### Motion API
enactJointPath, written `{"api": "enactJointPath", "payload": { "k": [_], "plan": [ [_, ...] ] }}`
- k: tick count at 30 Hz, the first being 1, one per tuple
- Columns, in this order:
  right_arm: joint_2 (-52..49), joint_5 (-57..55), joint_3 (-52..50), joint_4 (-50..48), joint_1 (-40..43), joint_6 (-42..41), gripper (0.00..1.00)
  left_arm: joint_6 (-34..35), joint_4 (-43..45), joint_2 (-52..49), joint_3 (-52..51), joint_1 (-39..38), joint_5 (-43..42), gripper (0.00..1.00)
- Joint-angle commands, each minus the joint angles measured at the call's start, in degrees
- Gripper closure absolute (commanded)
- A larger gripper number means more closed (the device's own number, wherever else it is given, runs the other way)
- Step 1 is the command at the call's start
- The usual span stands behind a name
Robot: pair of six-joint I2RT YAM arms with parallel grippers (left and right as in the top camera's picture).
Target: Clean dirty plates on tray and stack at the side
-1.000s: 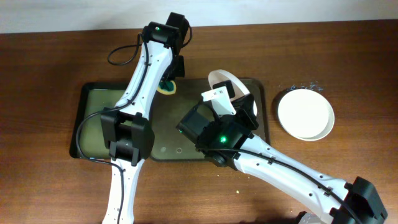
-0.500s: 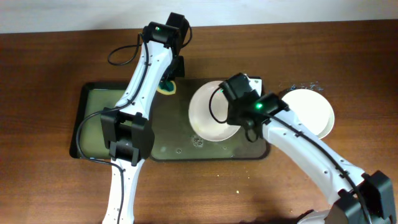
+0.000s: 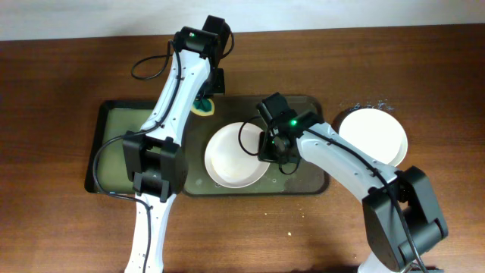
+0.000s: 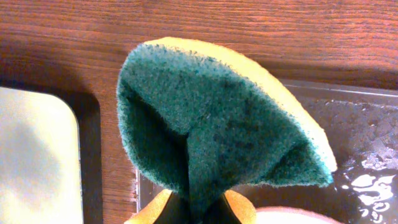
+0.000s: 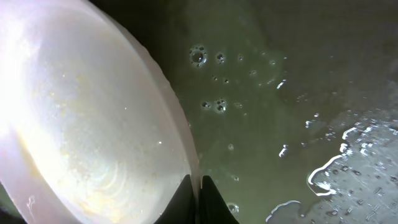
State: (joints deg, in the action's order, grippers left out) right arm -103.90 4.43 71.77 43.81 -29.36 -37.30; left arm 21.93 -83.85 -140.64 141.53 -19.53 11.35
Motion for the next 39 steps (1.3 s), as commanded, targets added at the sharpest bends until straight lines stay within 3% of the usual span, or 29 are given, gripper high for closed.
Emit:
{"api": "enactJointPath", "payload": {
  "k": [1,3,4,5,6,8,14,15,19,24,29,32,34,36,39],
  "plan": [
    [-1.9,1.1,-0.5,-2.1,0.2,-0.9,0.96,-0.2,-0.6,0.5,-0.1,0.1,0.0,1.00],
    [-2.8,0.9,-0.5,-2.6,0.2,-0.9,0.96,-0.2,-0.6,0.5,-0.1,0.1,0.0,1.00],
    [-3.3,0.8,-0.5,-2.6,0.2,-0.9,0.86,-0.2,-0.6,0.5,-0.1,0.1,0.0,1.00],
    [-3.4,0.0,-0.5,-2.6,0.2,-0.9,0.64,-0.2,-0.6,0.5,-0.1,0.1,0.0,1.00],
    [-3.4,-0.6,-0.5,-2.6,0.2,-0.2,0.51,-0.2,-0.6,0.5,-0.1,0.1,0.0,1.00],
    [-3.4,-0.6,-0.5,-4.3,0.9,6.3,0.48,-0.2,-0.6,0.5,-0.1,0.1,0.0,1.00],
    [-3.4,-0.5,-0.5,-13.1,3.6,38.6,0.47,-0.2,-0.2,0.5,-0.1,0.0,0.0,1.00],
    [-3.6,-0.6,-0.5,-14.8,3.6,40.3,0.47,-0.2,-0.2,0.5,-0.1,0.1,0.0,1.00],
    [-6.8,-0.1,-0.5,-19.2,3.6,38.1,0.61,-0.2,-0.2,0.5,-0.1,0.1,0.0,1.00],
    [-10.7,0.0,-0.5,-19.3,3.9,32.2,0.66,-0.2,-0.4,0.5,-0.1,0.1,0.0,1.00],
    [-10.9,1.9,-0.5,-18.8,5.8,26.0,0.83,-0.2,-0.9,0.5,-0.1,0.1,-0.1,1.00],
    [-10.9,5.9,-0.5,-13.7,5.8,17.1,0.96,-1.2,-3.3,0.5,-0.1,0.1,0.0,1.00],
    [-10.9,5.5,-0.5,-11.5,6.2,12.3,0.96,-4.2,-4.6,0.5,-0.1,0.1,-2.0,1.00],
    [-10.9,5.0,-0.5,-8.3,8.2,2.1,0.96,-7.1,-6.4,0.5,-0.6,0.0,-7.7,1.00],
    [-10.9,5.0,-0.5,-5.1,11.1,-1.4,0.96,-7.1,-6.8,0.5,-3.6,-0.8,-8.9,1.00]
  ]
}}
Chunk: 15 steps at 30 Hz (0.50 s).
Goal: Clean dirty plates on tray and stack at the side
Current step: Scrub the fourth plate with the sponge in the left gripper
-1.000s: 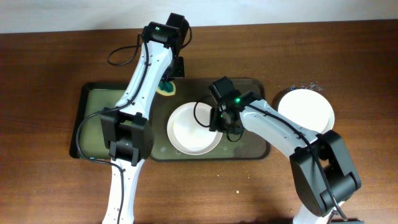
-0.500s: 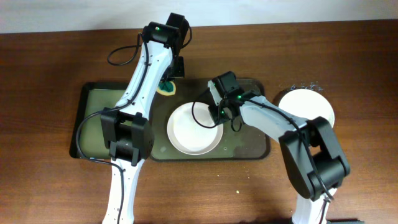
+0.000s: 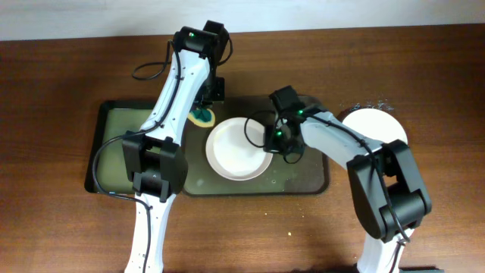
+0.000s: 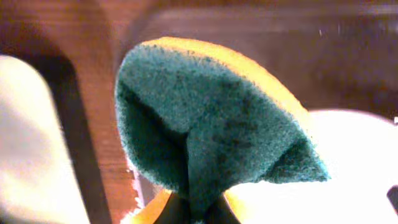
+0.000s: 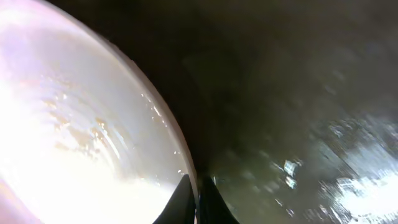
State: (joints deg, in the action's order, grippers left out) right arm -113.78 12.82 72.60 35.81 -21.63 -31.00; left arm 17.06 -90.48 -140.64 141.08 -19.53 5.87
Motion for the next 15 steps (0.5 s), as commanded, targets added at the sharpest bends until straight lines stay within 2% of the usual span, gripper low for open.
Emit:
{"api": "enactJointPath", "payload": {
  "k": [1,4,8,15],
  "plan": [
    [-1.0,-3.4,-1.3,4.4,4.7,-7.6,0.96,-2.2,0.0,0.5,-4.5,-1.4,-3.5,1.00],
    [-1.0,-3.4,-1.3,5.4,6.1,-6.6,0.96,-2.2,3.6,0.5,-7.9,-4.2,-3.7,1.00],
    [-1.0,-3.6,-1.4,5.4,5.9,-6.5,0.96,-2.0,9.9,0.5,-10.9,-6.6,-10.4,1.00],
    [-1.0,-4.1,-1.4,5.8,5.9,-5.2,0.96,1.2,13.8,0.5,-15.2,-6.8,-10.6,1.00]
  ]
}}
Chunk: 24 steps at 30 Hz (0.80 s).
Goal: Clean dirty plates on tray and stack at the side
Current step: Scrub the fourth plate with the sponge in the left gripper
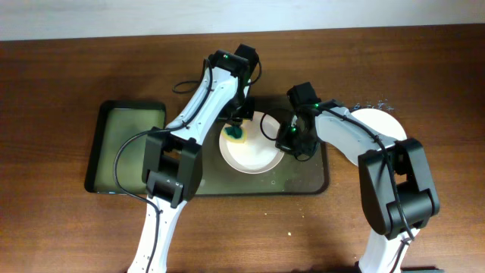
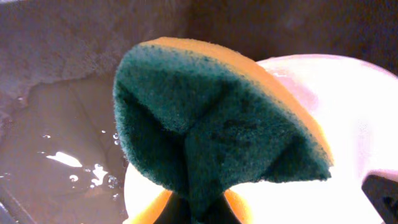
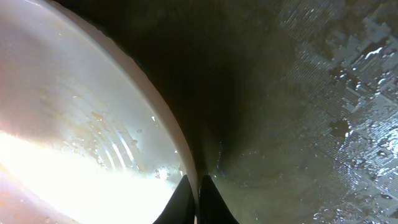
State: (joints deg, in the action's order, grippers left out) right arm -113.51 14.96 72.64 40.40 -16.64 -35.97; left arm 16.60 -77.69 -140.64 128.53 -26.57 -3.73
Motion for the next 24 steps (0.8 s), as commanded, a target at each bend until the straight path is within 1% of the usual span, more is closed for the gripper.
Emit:
{"api": "enactJointPath", "payload": {
  "k": [1,6,10,12,14,16,19,24],
  "plan": [
    [-1.3,-6.4,-1.4,1.3,0.9,-0.3,0.96,1.8,1.8,0.5,-3.9,0.1,-1.1,1.00],
    [-1.3,-6.6,-1.4,1.9,0.9,0.6,0.96,2.2,4.4,0.5,-11.5,-1.2,-1.2,1.00],
    [-1.3,-6.6,-2.3,1.9,0.9,0.6,0.96,2.2,2.1,1.0,-12.2,-3.9,-1.0,1.00],
    [-1.3,-6.6,-3.0,1.8,0.9,0.6,0.96,2.2,2.3,2.5,-13.4,-4.8,-1.0,1.00],
    [-1.3,-6.6,-3.1,1.7,0.9,0.6,0.96,2.2,3.8,5.0,-17.0,-4.9,-1.0,1.00],
    [-1.3,-6.6,-3.1,1.4,0.9,0.6,0.96,2.2,6.8,7.2,-23.1,-5.0,-1.1,1.00],
    [-1.3,-6.5,-3.1,1.4,0.9,0.5,0.96,2.2,10.7,7.6,-28.5,-5.9,-1.5,1.00],
    [-1.3,-6.4,-3.1,1.3,0.9,0.6,0.96,2.0,11.7,7.6,-29.7,-9.7,-1.5,1.00]
  ]
}}
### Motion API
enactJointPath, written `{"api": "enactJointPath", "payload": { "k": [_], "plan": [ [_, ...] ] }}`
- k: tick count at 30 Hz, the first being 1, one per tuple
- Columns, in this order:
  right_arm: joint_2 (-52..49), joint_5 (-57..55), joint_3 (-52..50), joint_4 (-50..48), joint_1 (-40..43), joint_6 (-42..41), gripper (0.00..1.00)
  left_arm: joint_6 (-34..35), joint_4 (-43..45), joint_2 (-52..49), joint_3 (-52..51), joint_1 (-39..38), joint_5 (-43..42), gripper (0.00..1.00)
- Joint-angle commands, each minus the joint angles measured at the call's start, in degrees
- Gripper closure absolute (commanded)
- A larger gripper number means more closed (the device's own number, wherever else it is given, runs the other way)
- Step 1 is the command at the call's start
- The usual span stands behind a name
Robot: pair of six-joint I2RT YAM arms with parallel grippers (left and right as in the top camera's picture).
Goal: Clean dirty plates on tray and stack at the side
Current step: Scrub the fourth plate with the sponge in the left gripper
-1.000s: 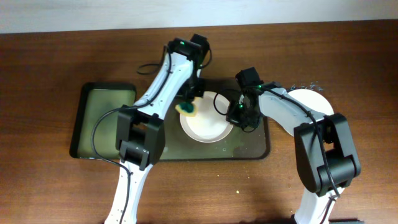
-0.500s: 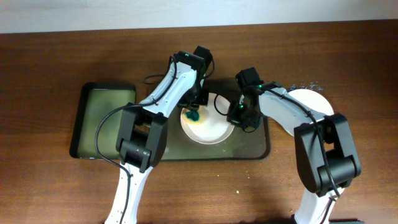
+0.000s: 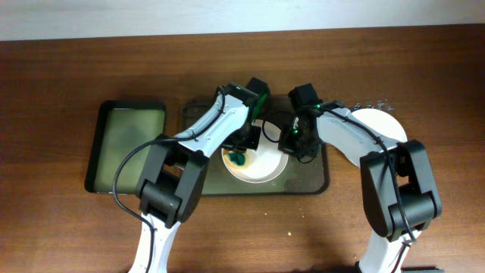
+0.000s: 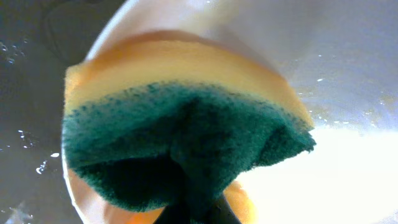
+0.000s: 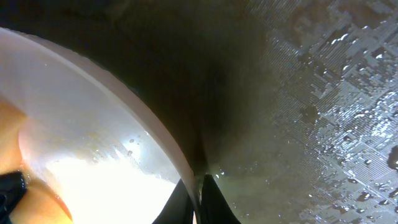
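Observation:
A white plate [image 3: 261, 165] lies in the dark wet tray [image 3: 314, 176]. My right gripper [image 3: 291, 141] is shut on the plate's right rim, and in the right wrist view the rim [image 5: 163, 144] runs between its fingertips [image 5: 198, 200]. My left gripper [image 3: 241, 150] is shut on a folded yellow and green sponge [image 3: 237, 158]. The sponge [image 4: 186, 134] presses green side down on the left part of the plate [image 4: 348, 68], where faint smears show. The left gripper's [image 4: 193, 214] fingers are mostly hidden under the sponge.
A clean white plate [image 3: 381, 129] sits on the table to the right of the tray. A second black tray with a green bottom [image 3: 129, 144] stands to the left. Water pools on the tray floor [image 5: 305, 118]. Both arms cross over the tray's middle.
My left gripper has come down and toward the front with the sponge, from above the plate's back left to resting on its left part. The right gripper still pinches the rim.
At first my left gripper held the sponge by the tray's back left edge while the right gripper held the plate's rim. The sponge then stood beside the plate, then over it. The plate has shifted rightward in the tray, and the sponge now lies on it.

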State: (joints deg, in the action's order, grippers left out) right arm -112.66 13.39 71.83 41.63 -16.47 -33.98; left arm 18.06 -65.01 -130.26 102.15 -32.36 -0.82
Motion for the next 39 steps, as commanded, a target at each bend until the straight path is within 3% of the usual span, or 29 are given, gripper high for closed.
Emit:
{"api": "enactJointPath", "payload": {
  "k": [1,11,14,18,20,24,28,32,35,37,39],
  "plan": [
    [-2.2,-4.8,-2.3,0.0,0.7,-1.4,0.96,0.2,-0.9,-2.8,-3.3,-5.1,-4.3,1.00],
    [-2.2,-4.8,-2.3,0.0,0.7,-1.4,0.96,-1.0,-2.9,-2.8,-3.3,-8.7,-4.4,1.00],
    [-2.2,-4.8,-2.3,0.0,0.7,-1.4,0.96,-1.0,0.0,-2.8,-3.3,-8.2,-4.0,1.00],
    [-2.2,-4.8,-2.3,0.0,0.7,-1.4,0.96,1.0,11.0,-2.8,-3.1,-4.5,-0.3,1.00],
    [-2.2,-5.0,-2.3,0.0,0.7,-1.4,0.96,2.3,10.8,-2.8,-2.0,-1.9,-0.5,1.00],
    [-2.2,-5.0,-2.3,-0.4,0.7,-1.4,0.96,2.0,2.3,-2.8,1.1,4.4,-9.7,1.00],
    [-2.2,-5.0,-2.3,-0.5,0.7,-1.4,0.96,-3.4,-4.0,-2.8,0.4,2.4,-19.5,1.00],
    [-2.2,-5.0,-2.3,-0.4,0.7,-1.4,0.96,-3.6,-3.0,-2.8,-2.7,-2.9,-23.3,1.00],
    [-2.2,-5.0,-2.3,-0.4,0.7,-1.4,0.96,-3.6,-1.1,-2.8,-2.7,-1.9,-25.6,1.00],
    [-2.2,-4.9,-2.3,-0.4,0.7,-1.4,0.96,-3.5,1.9,-2.8,-2.7,-0.6,-25.5,1.00],
    [-2.2,-4.9,-2.3,-0.4,0.7,-1.4,0.96,-0.5,6.2,-2.8,-2.7,1.0,-20.3,1.00]
  ]
}}
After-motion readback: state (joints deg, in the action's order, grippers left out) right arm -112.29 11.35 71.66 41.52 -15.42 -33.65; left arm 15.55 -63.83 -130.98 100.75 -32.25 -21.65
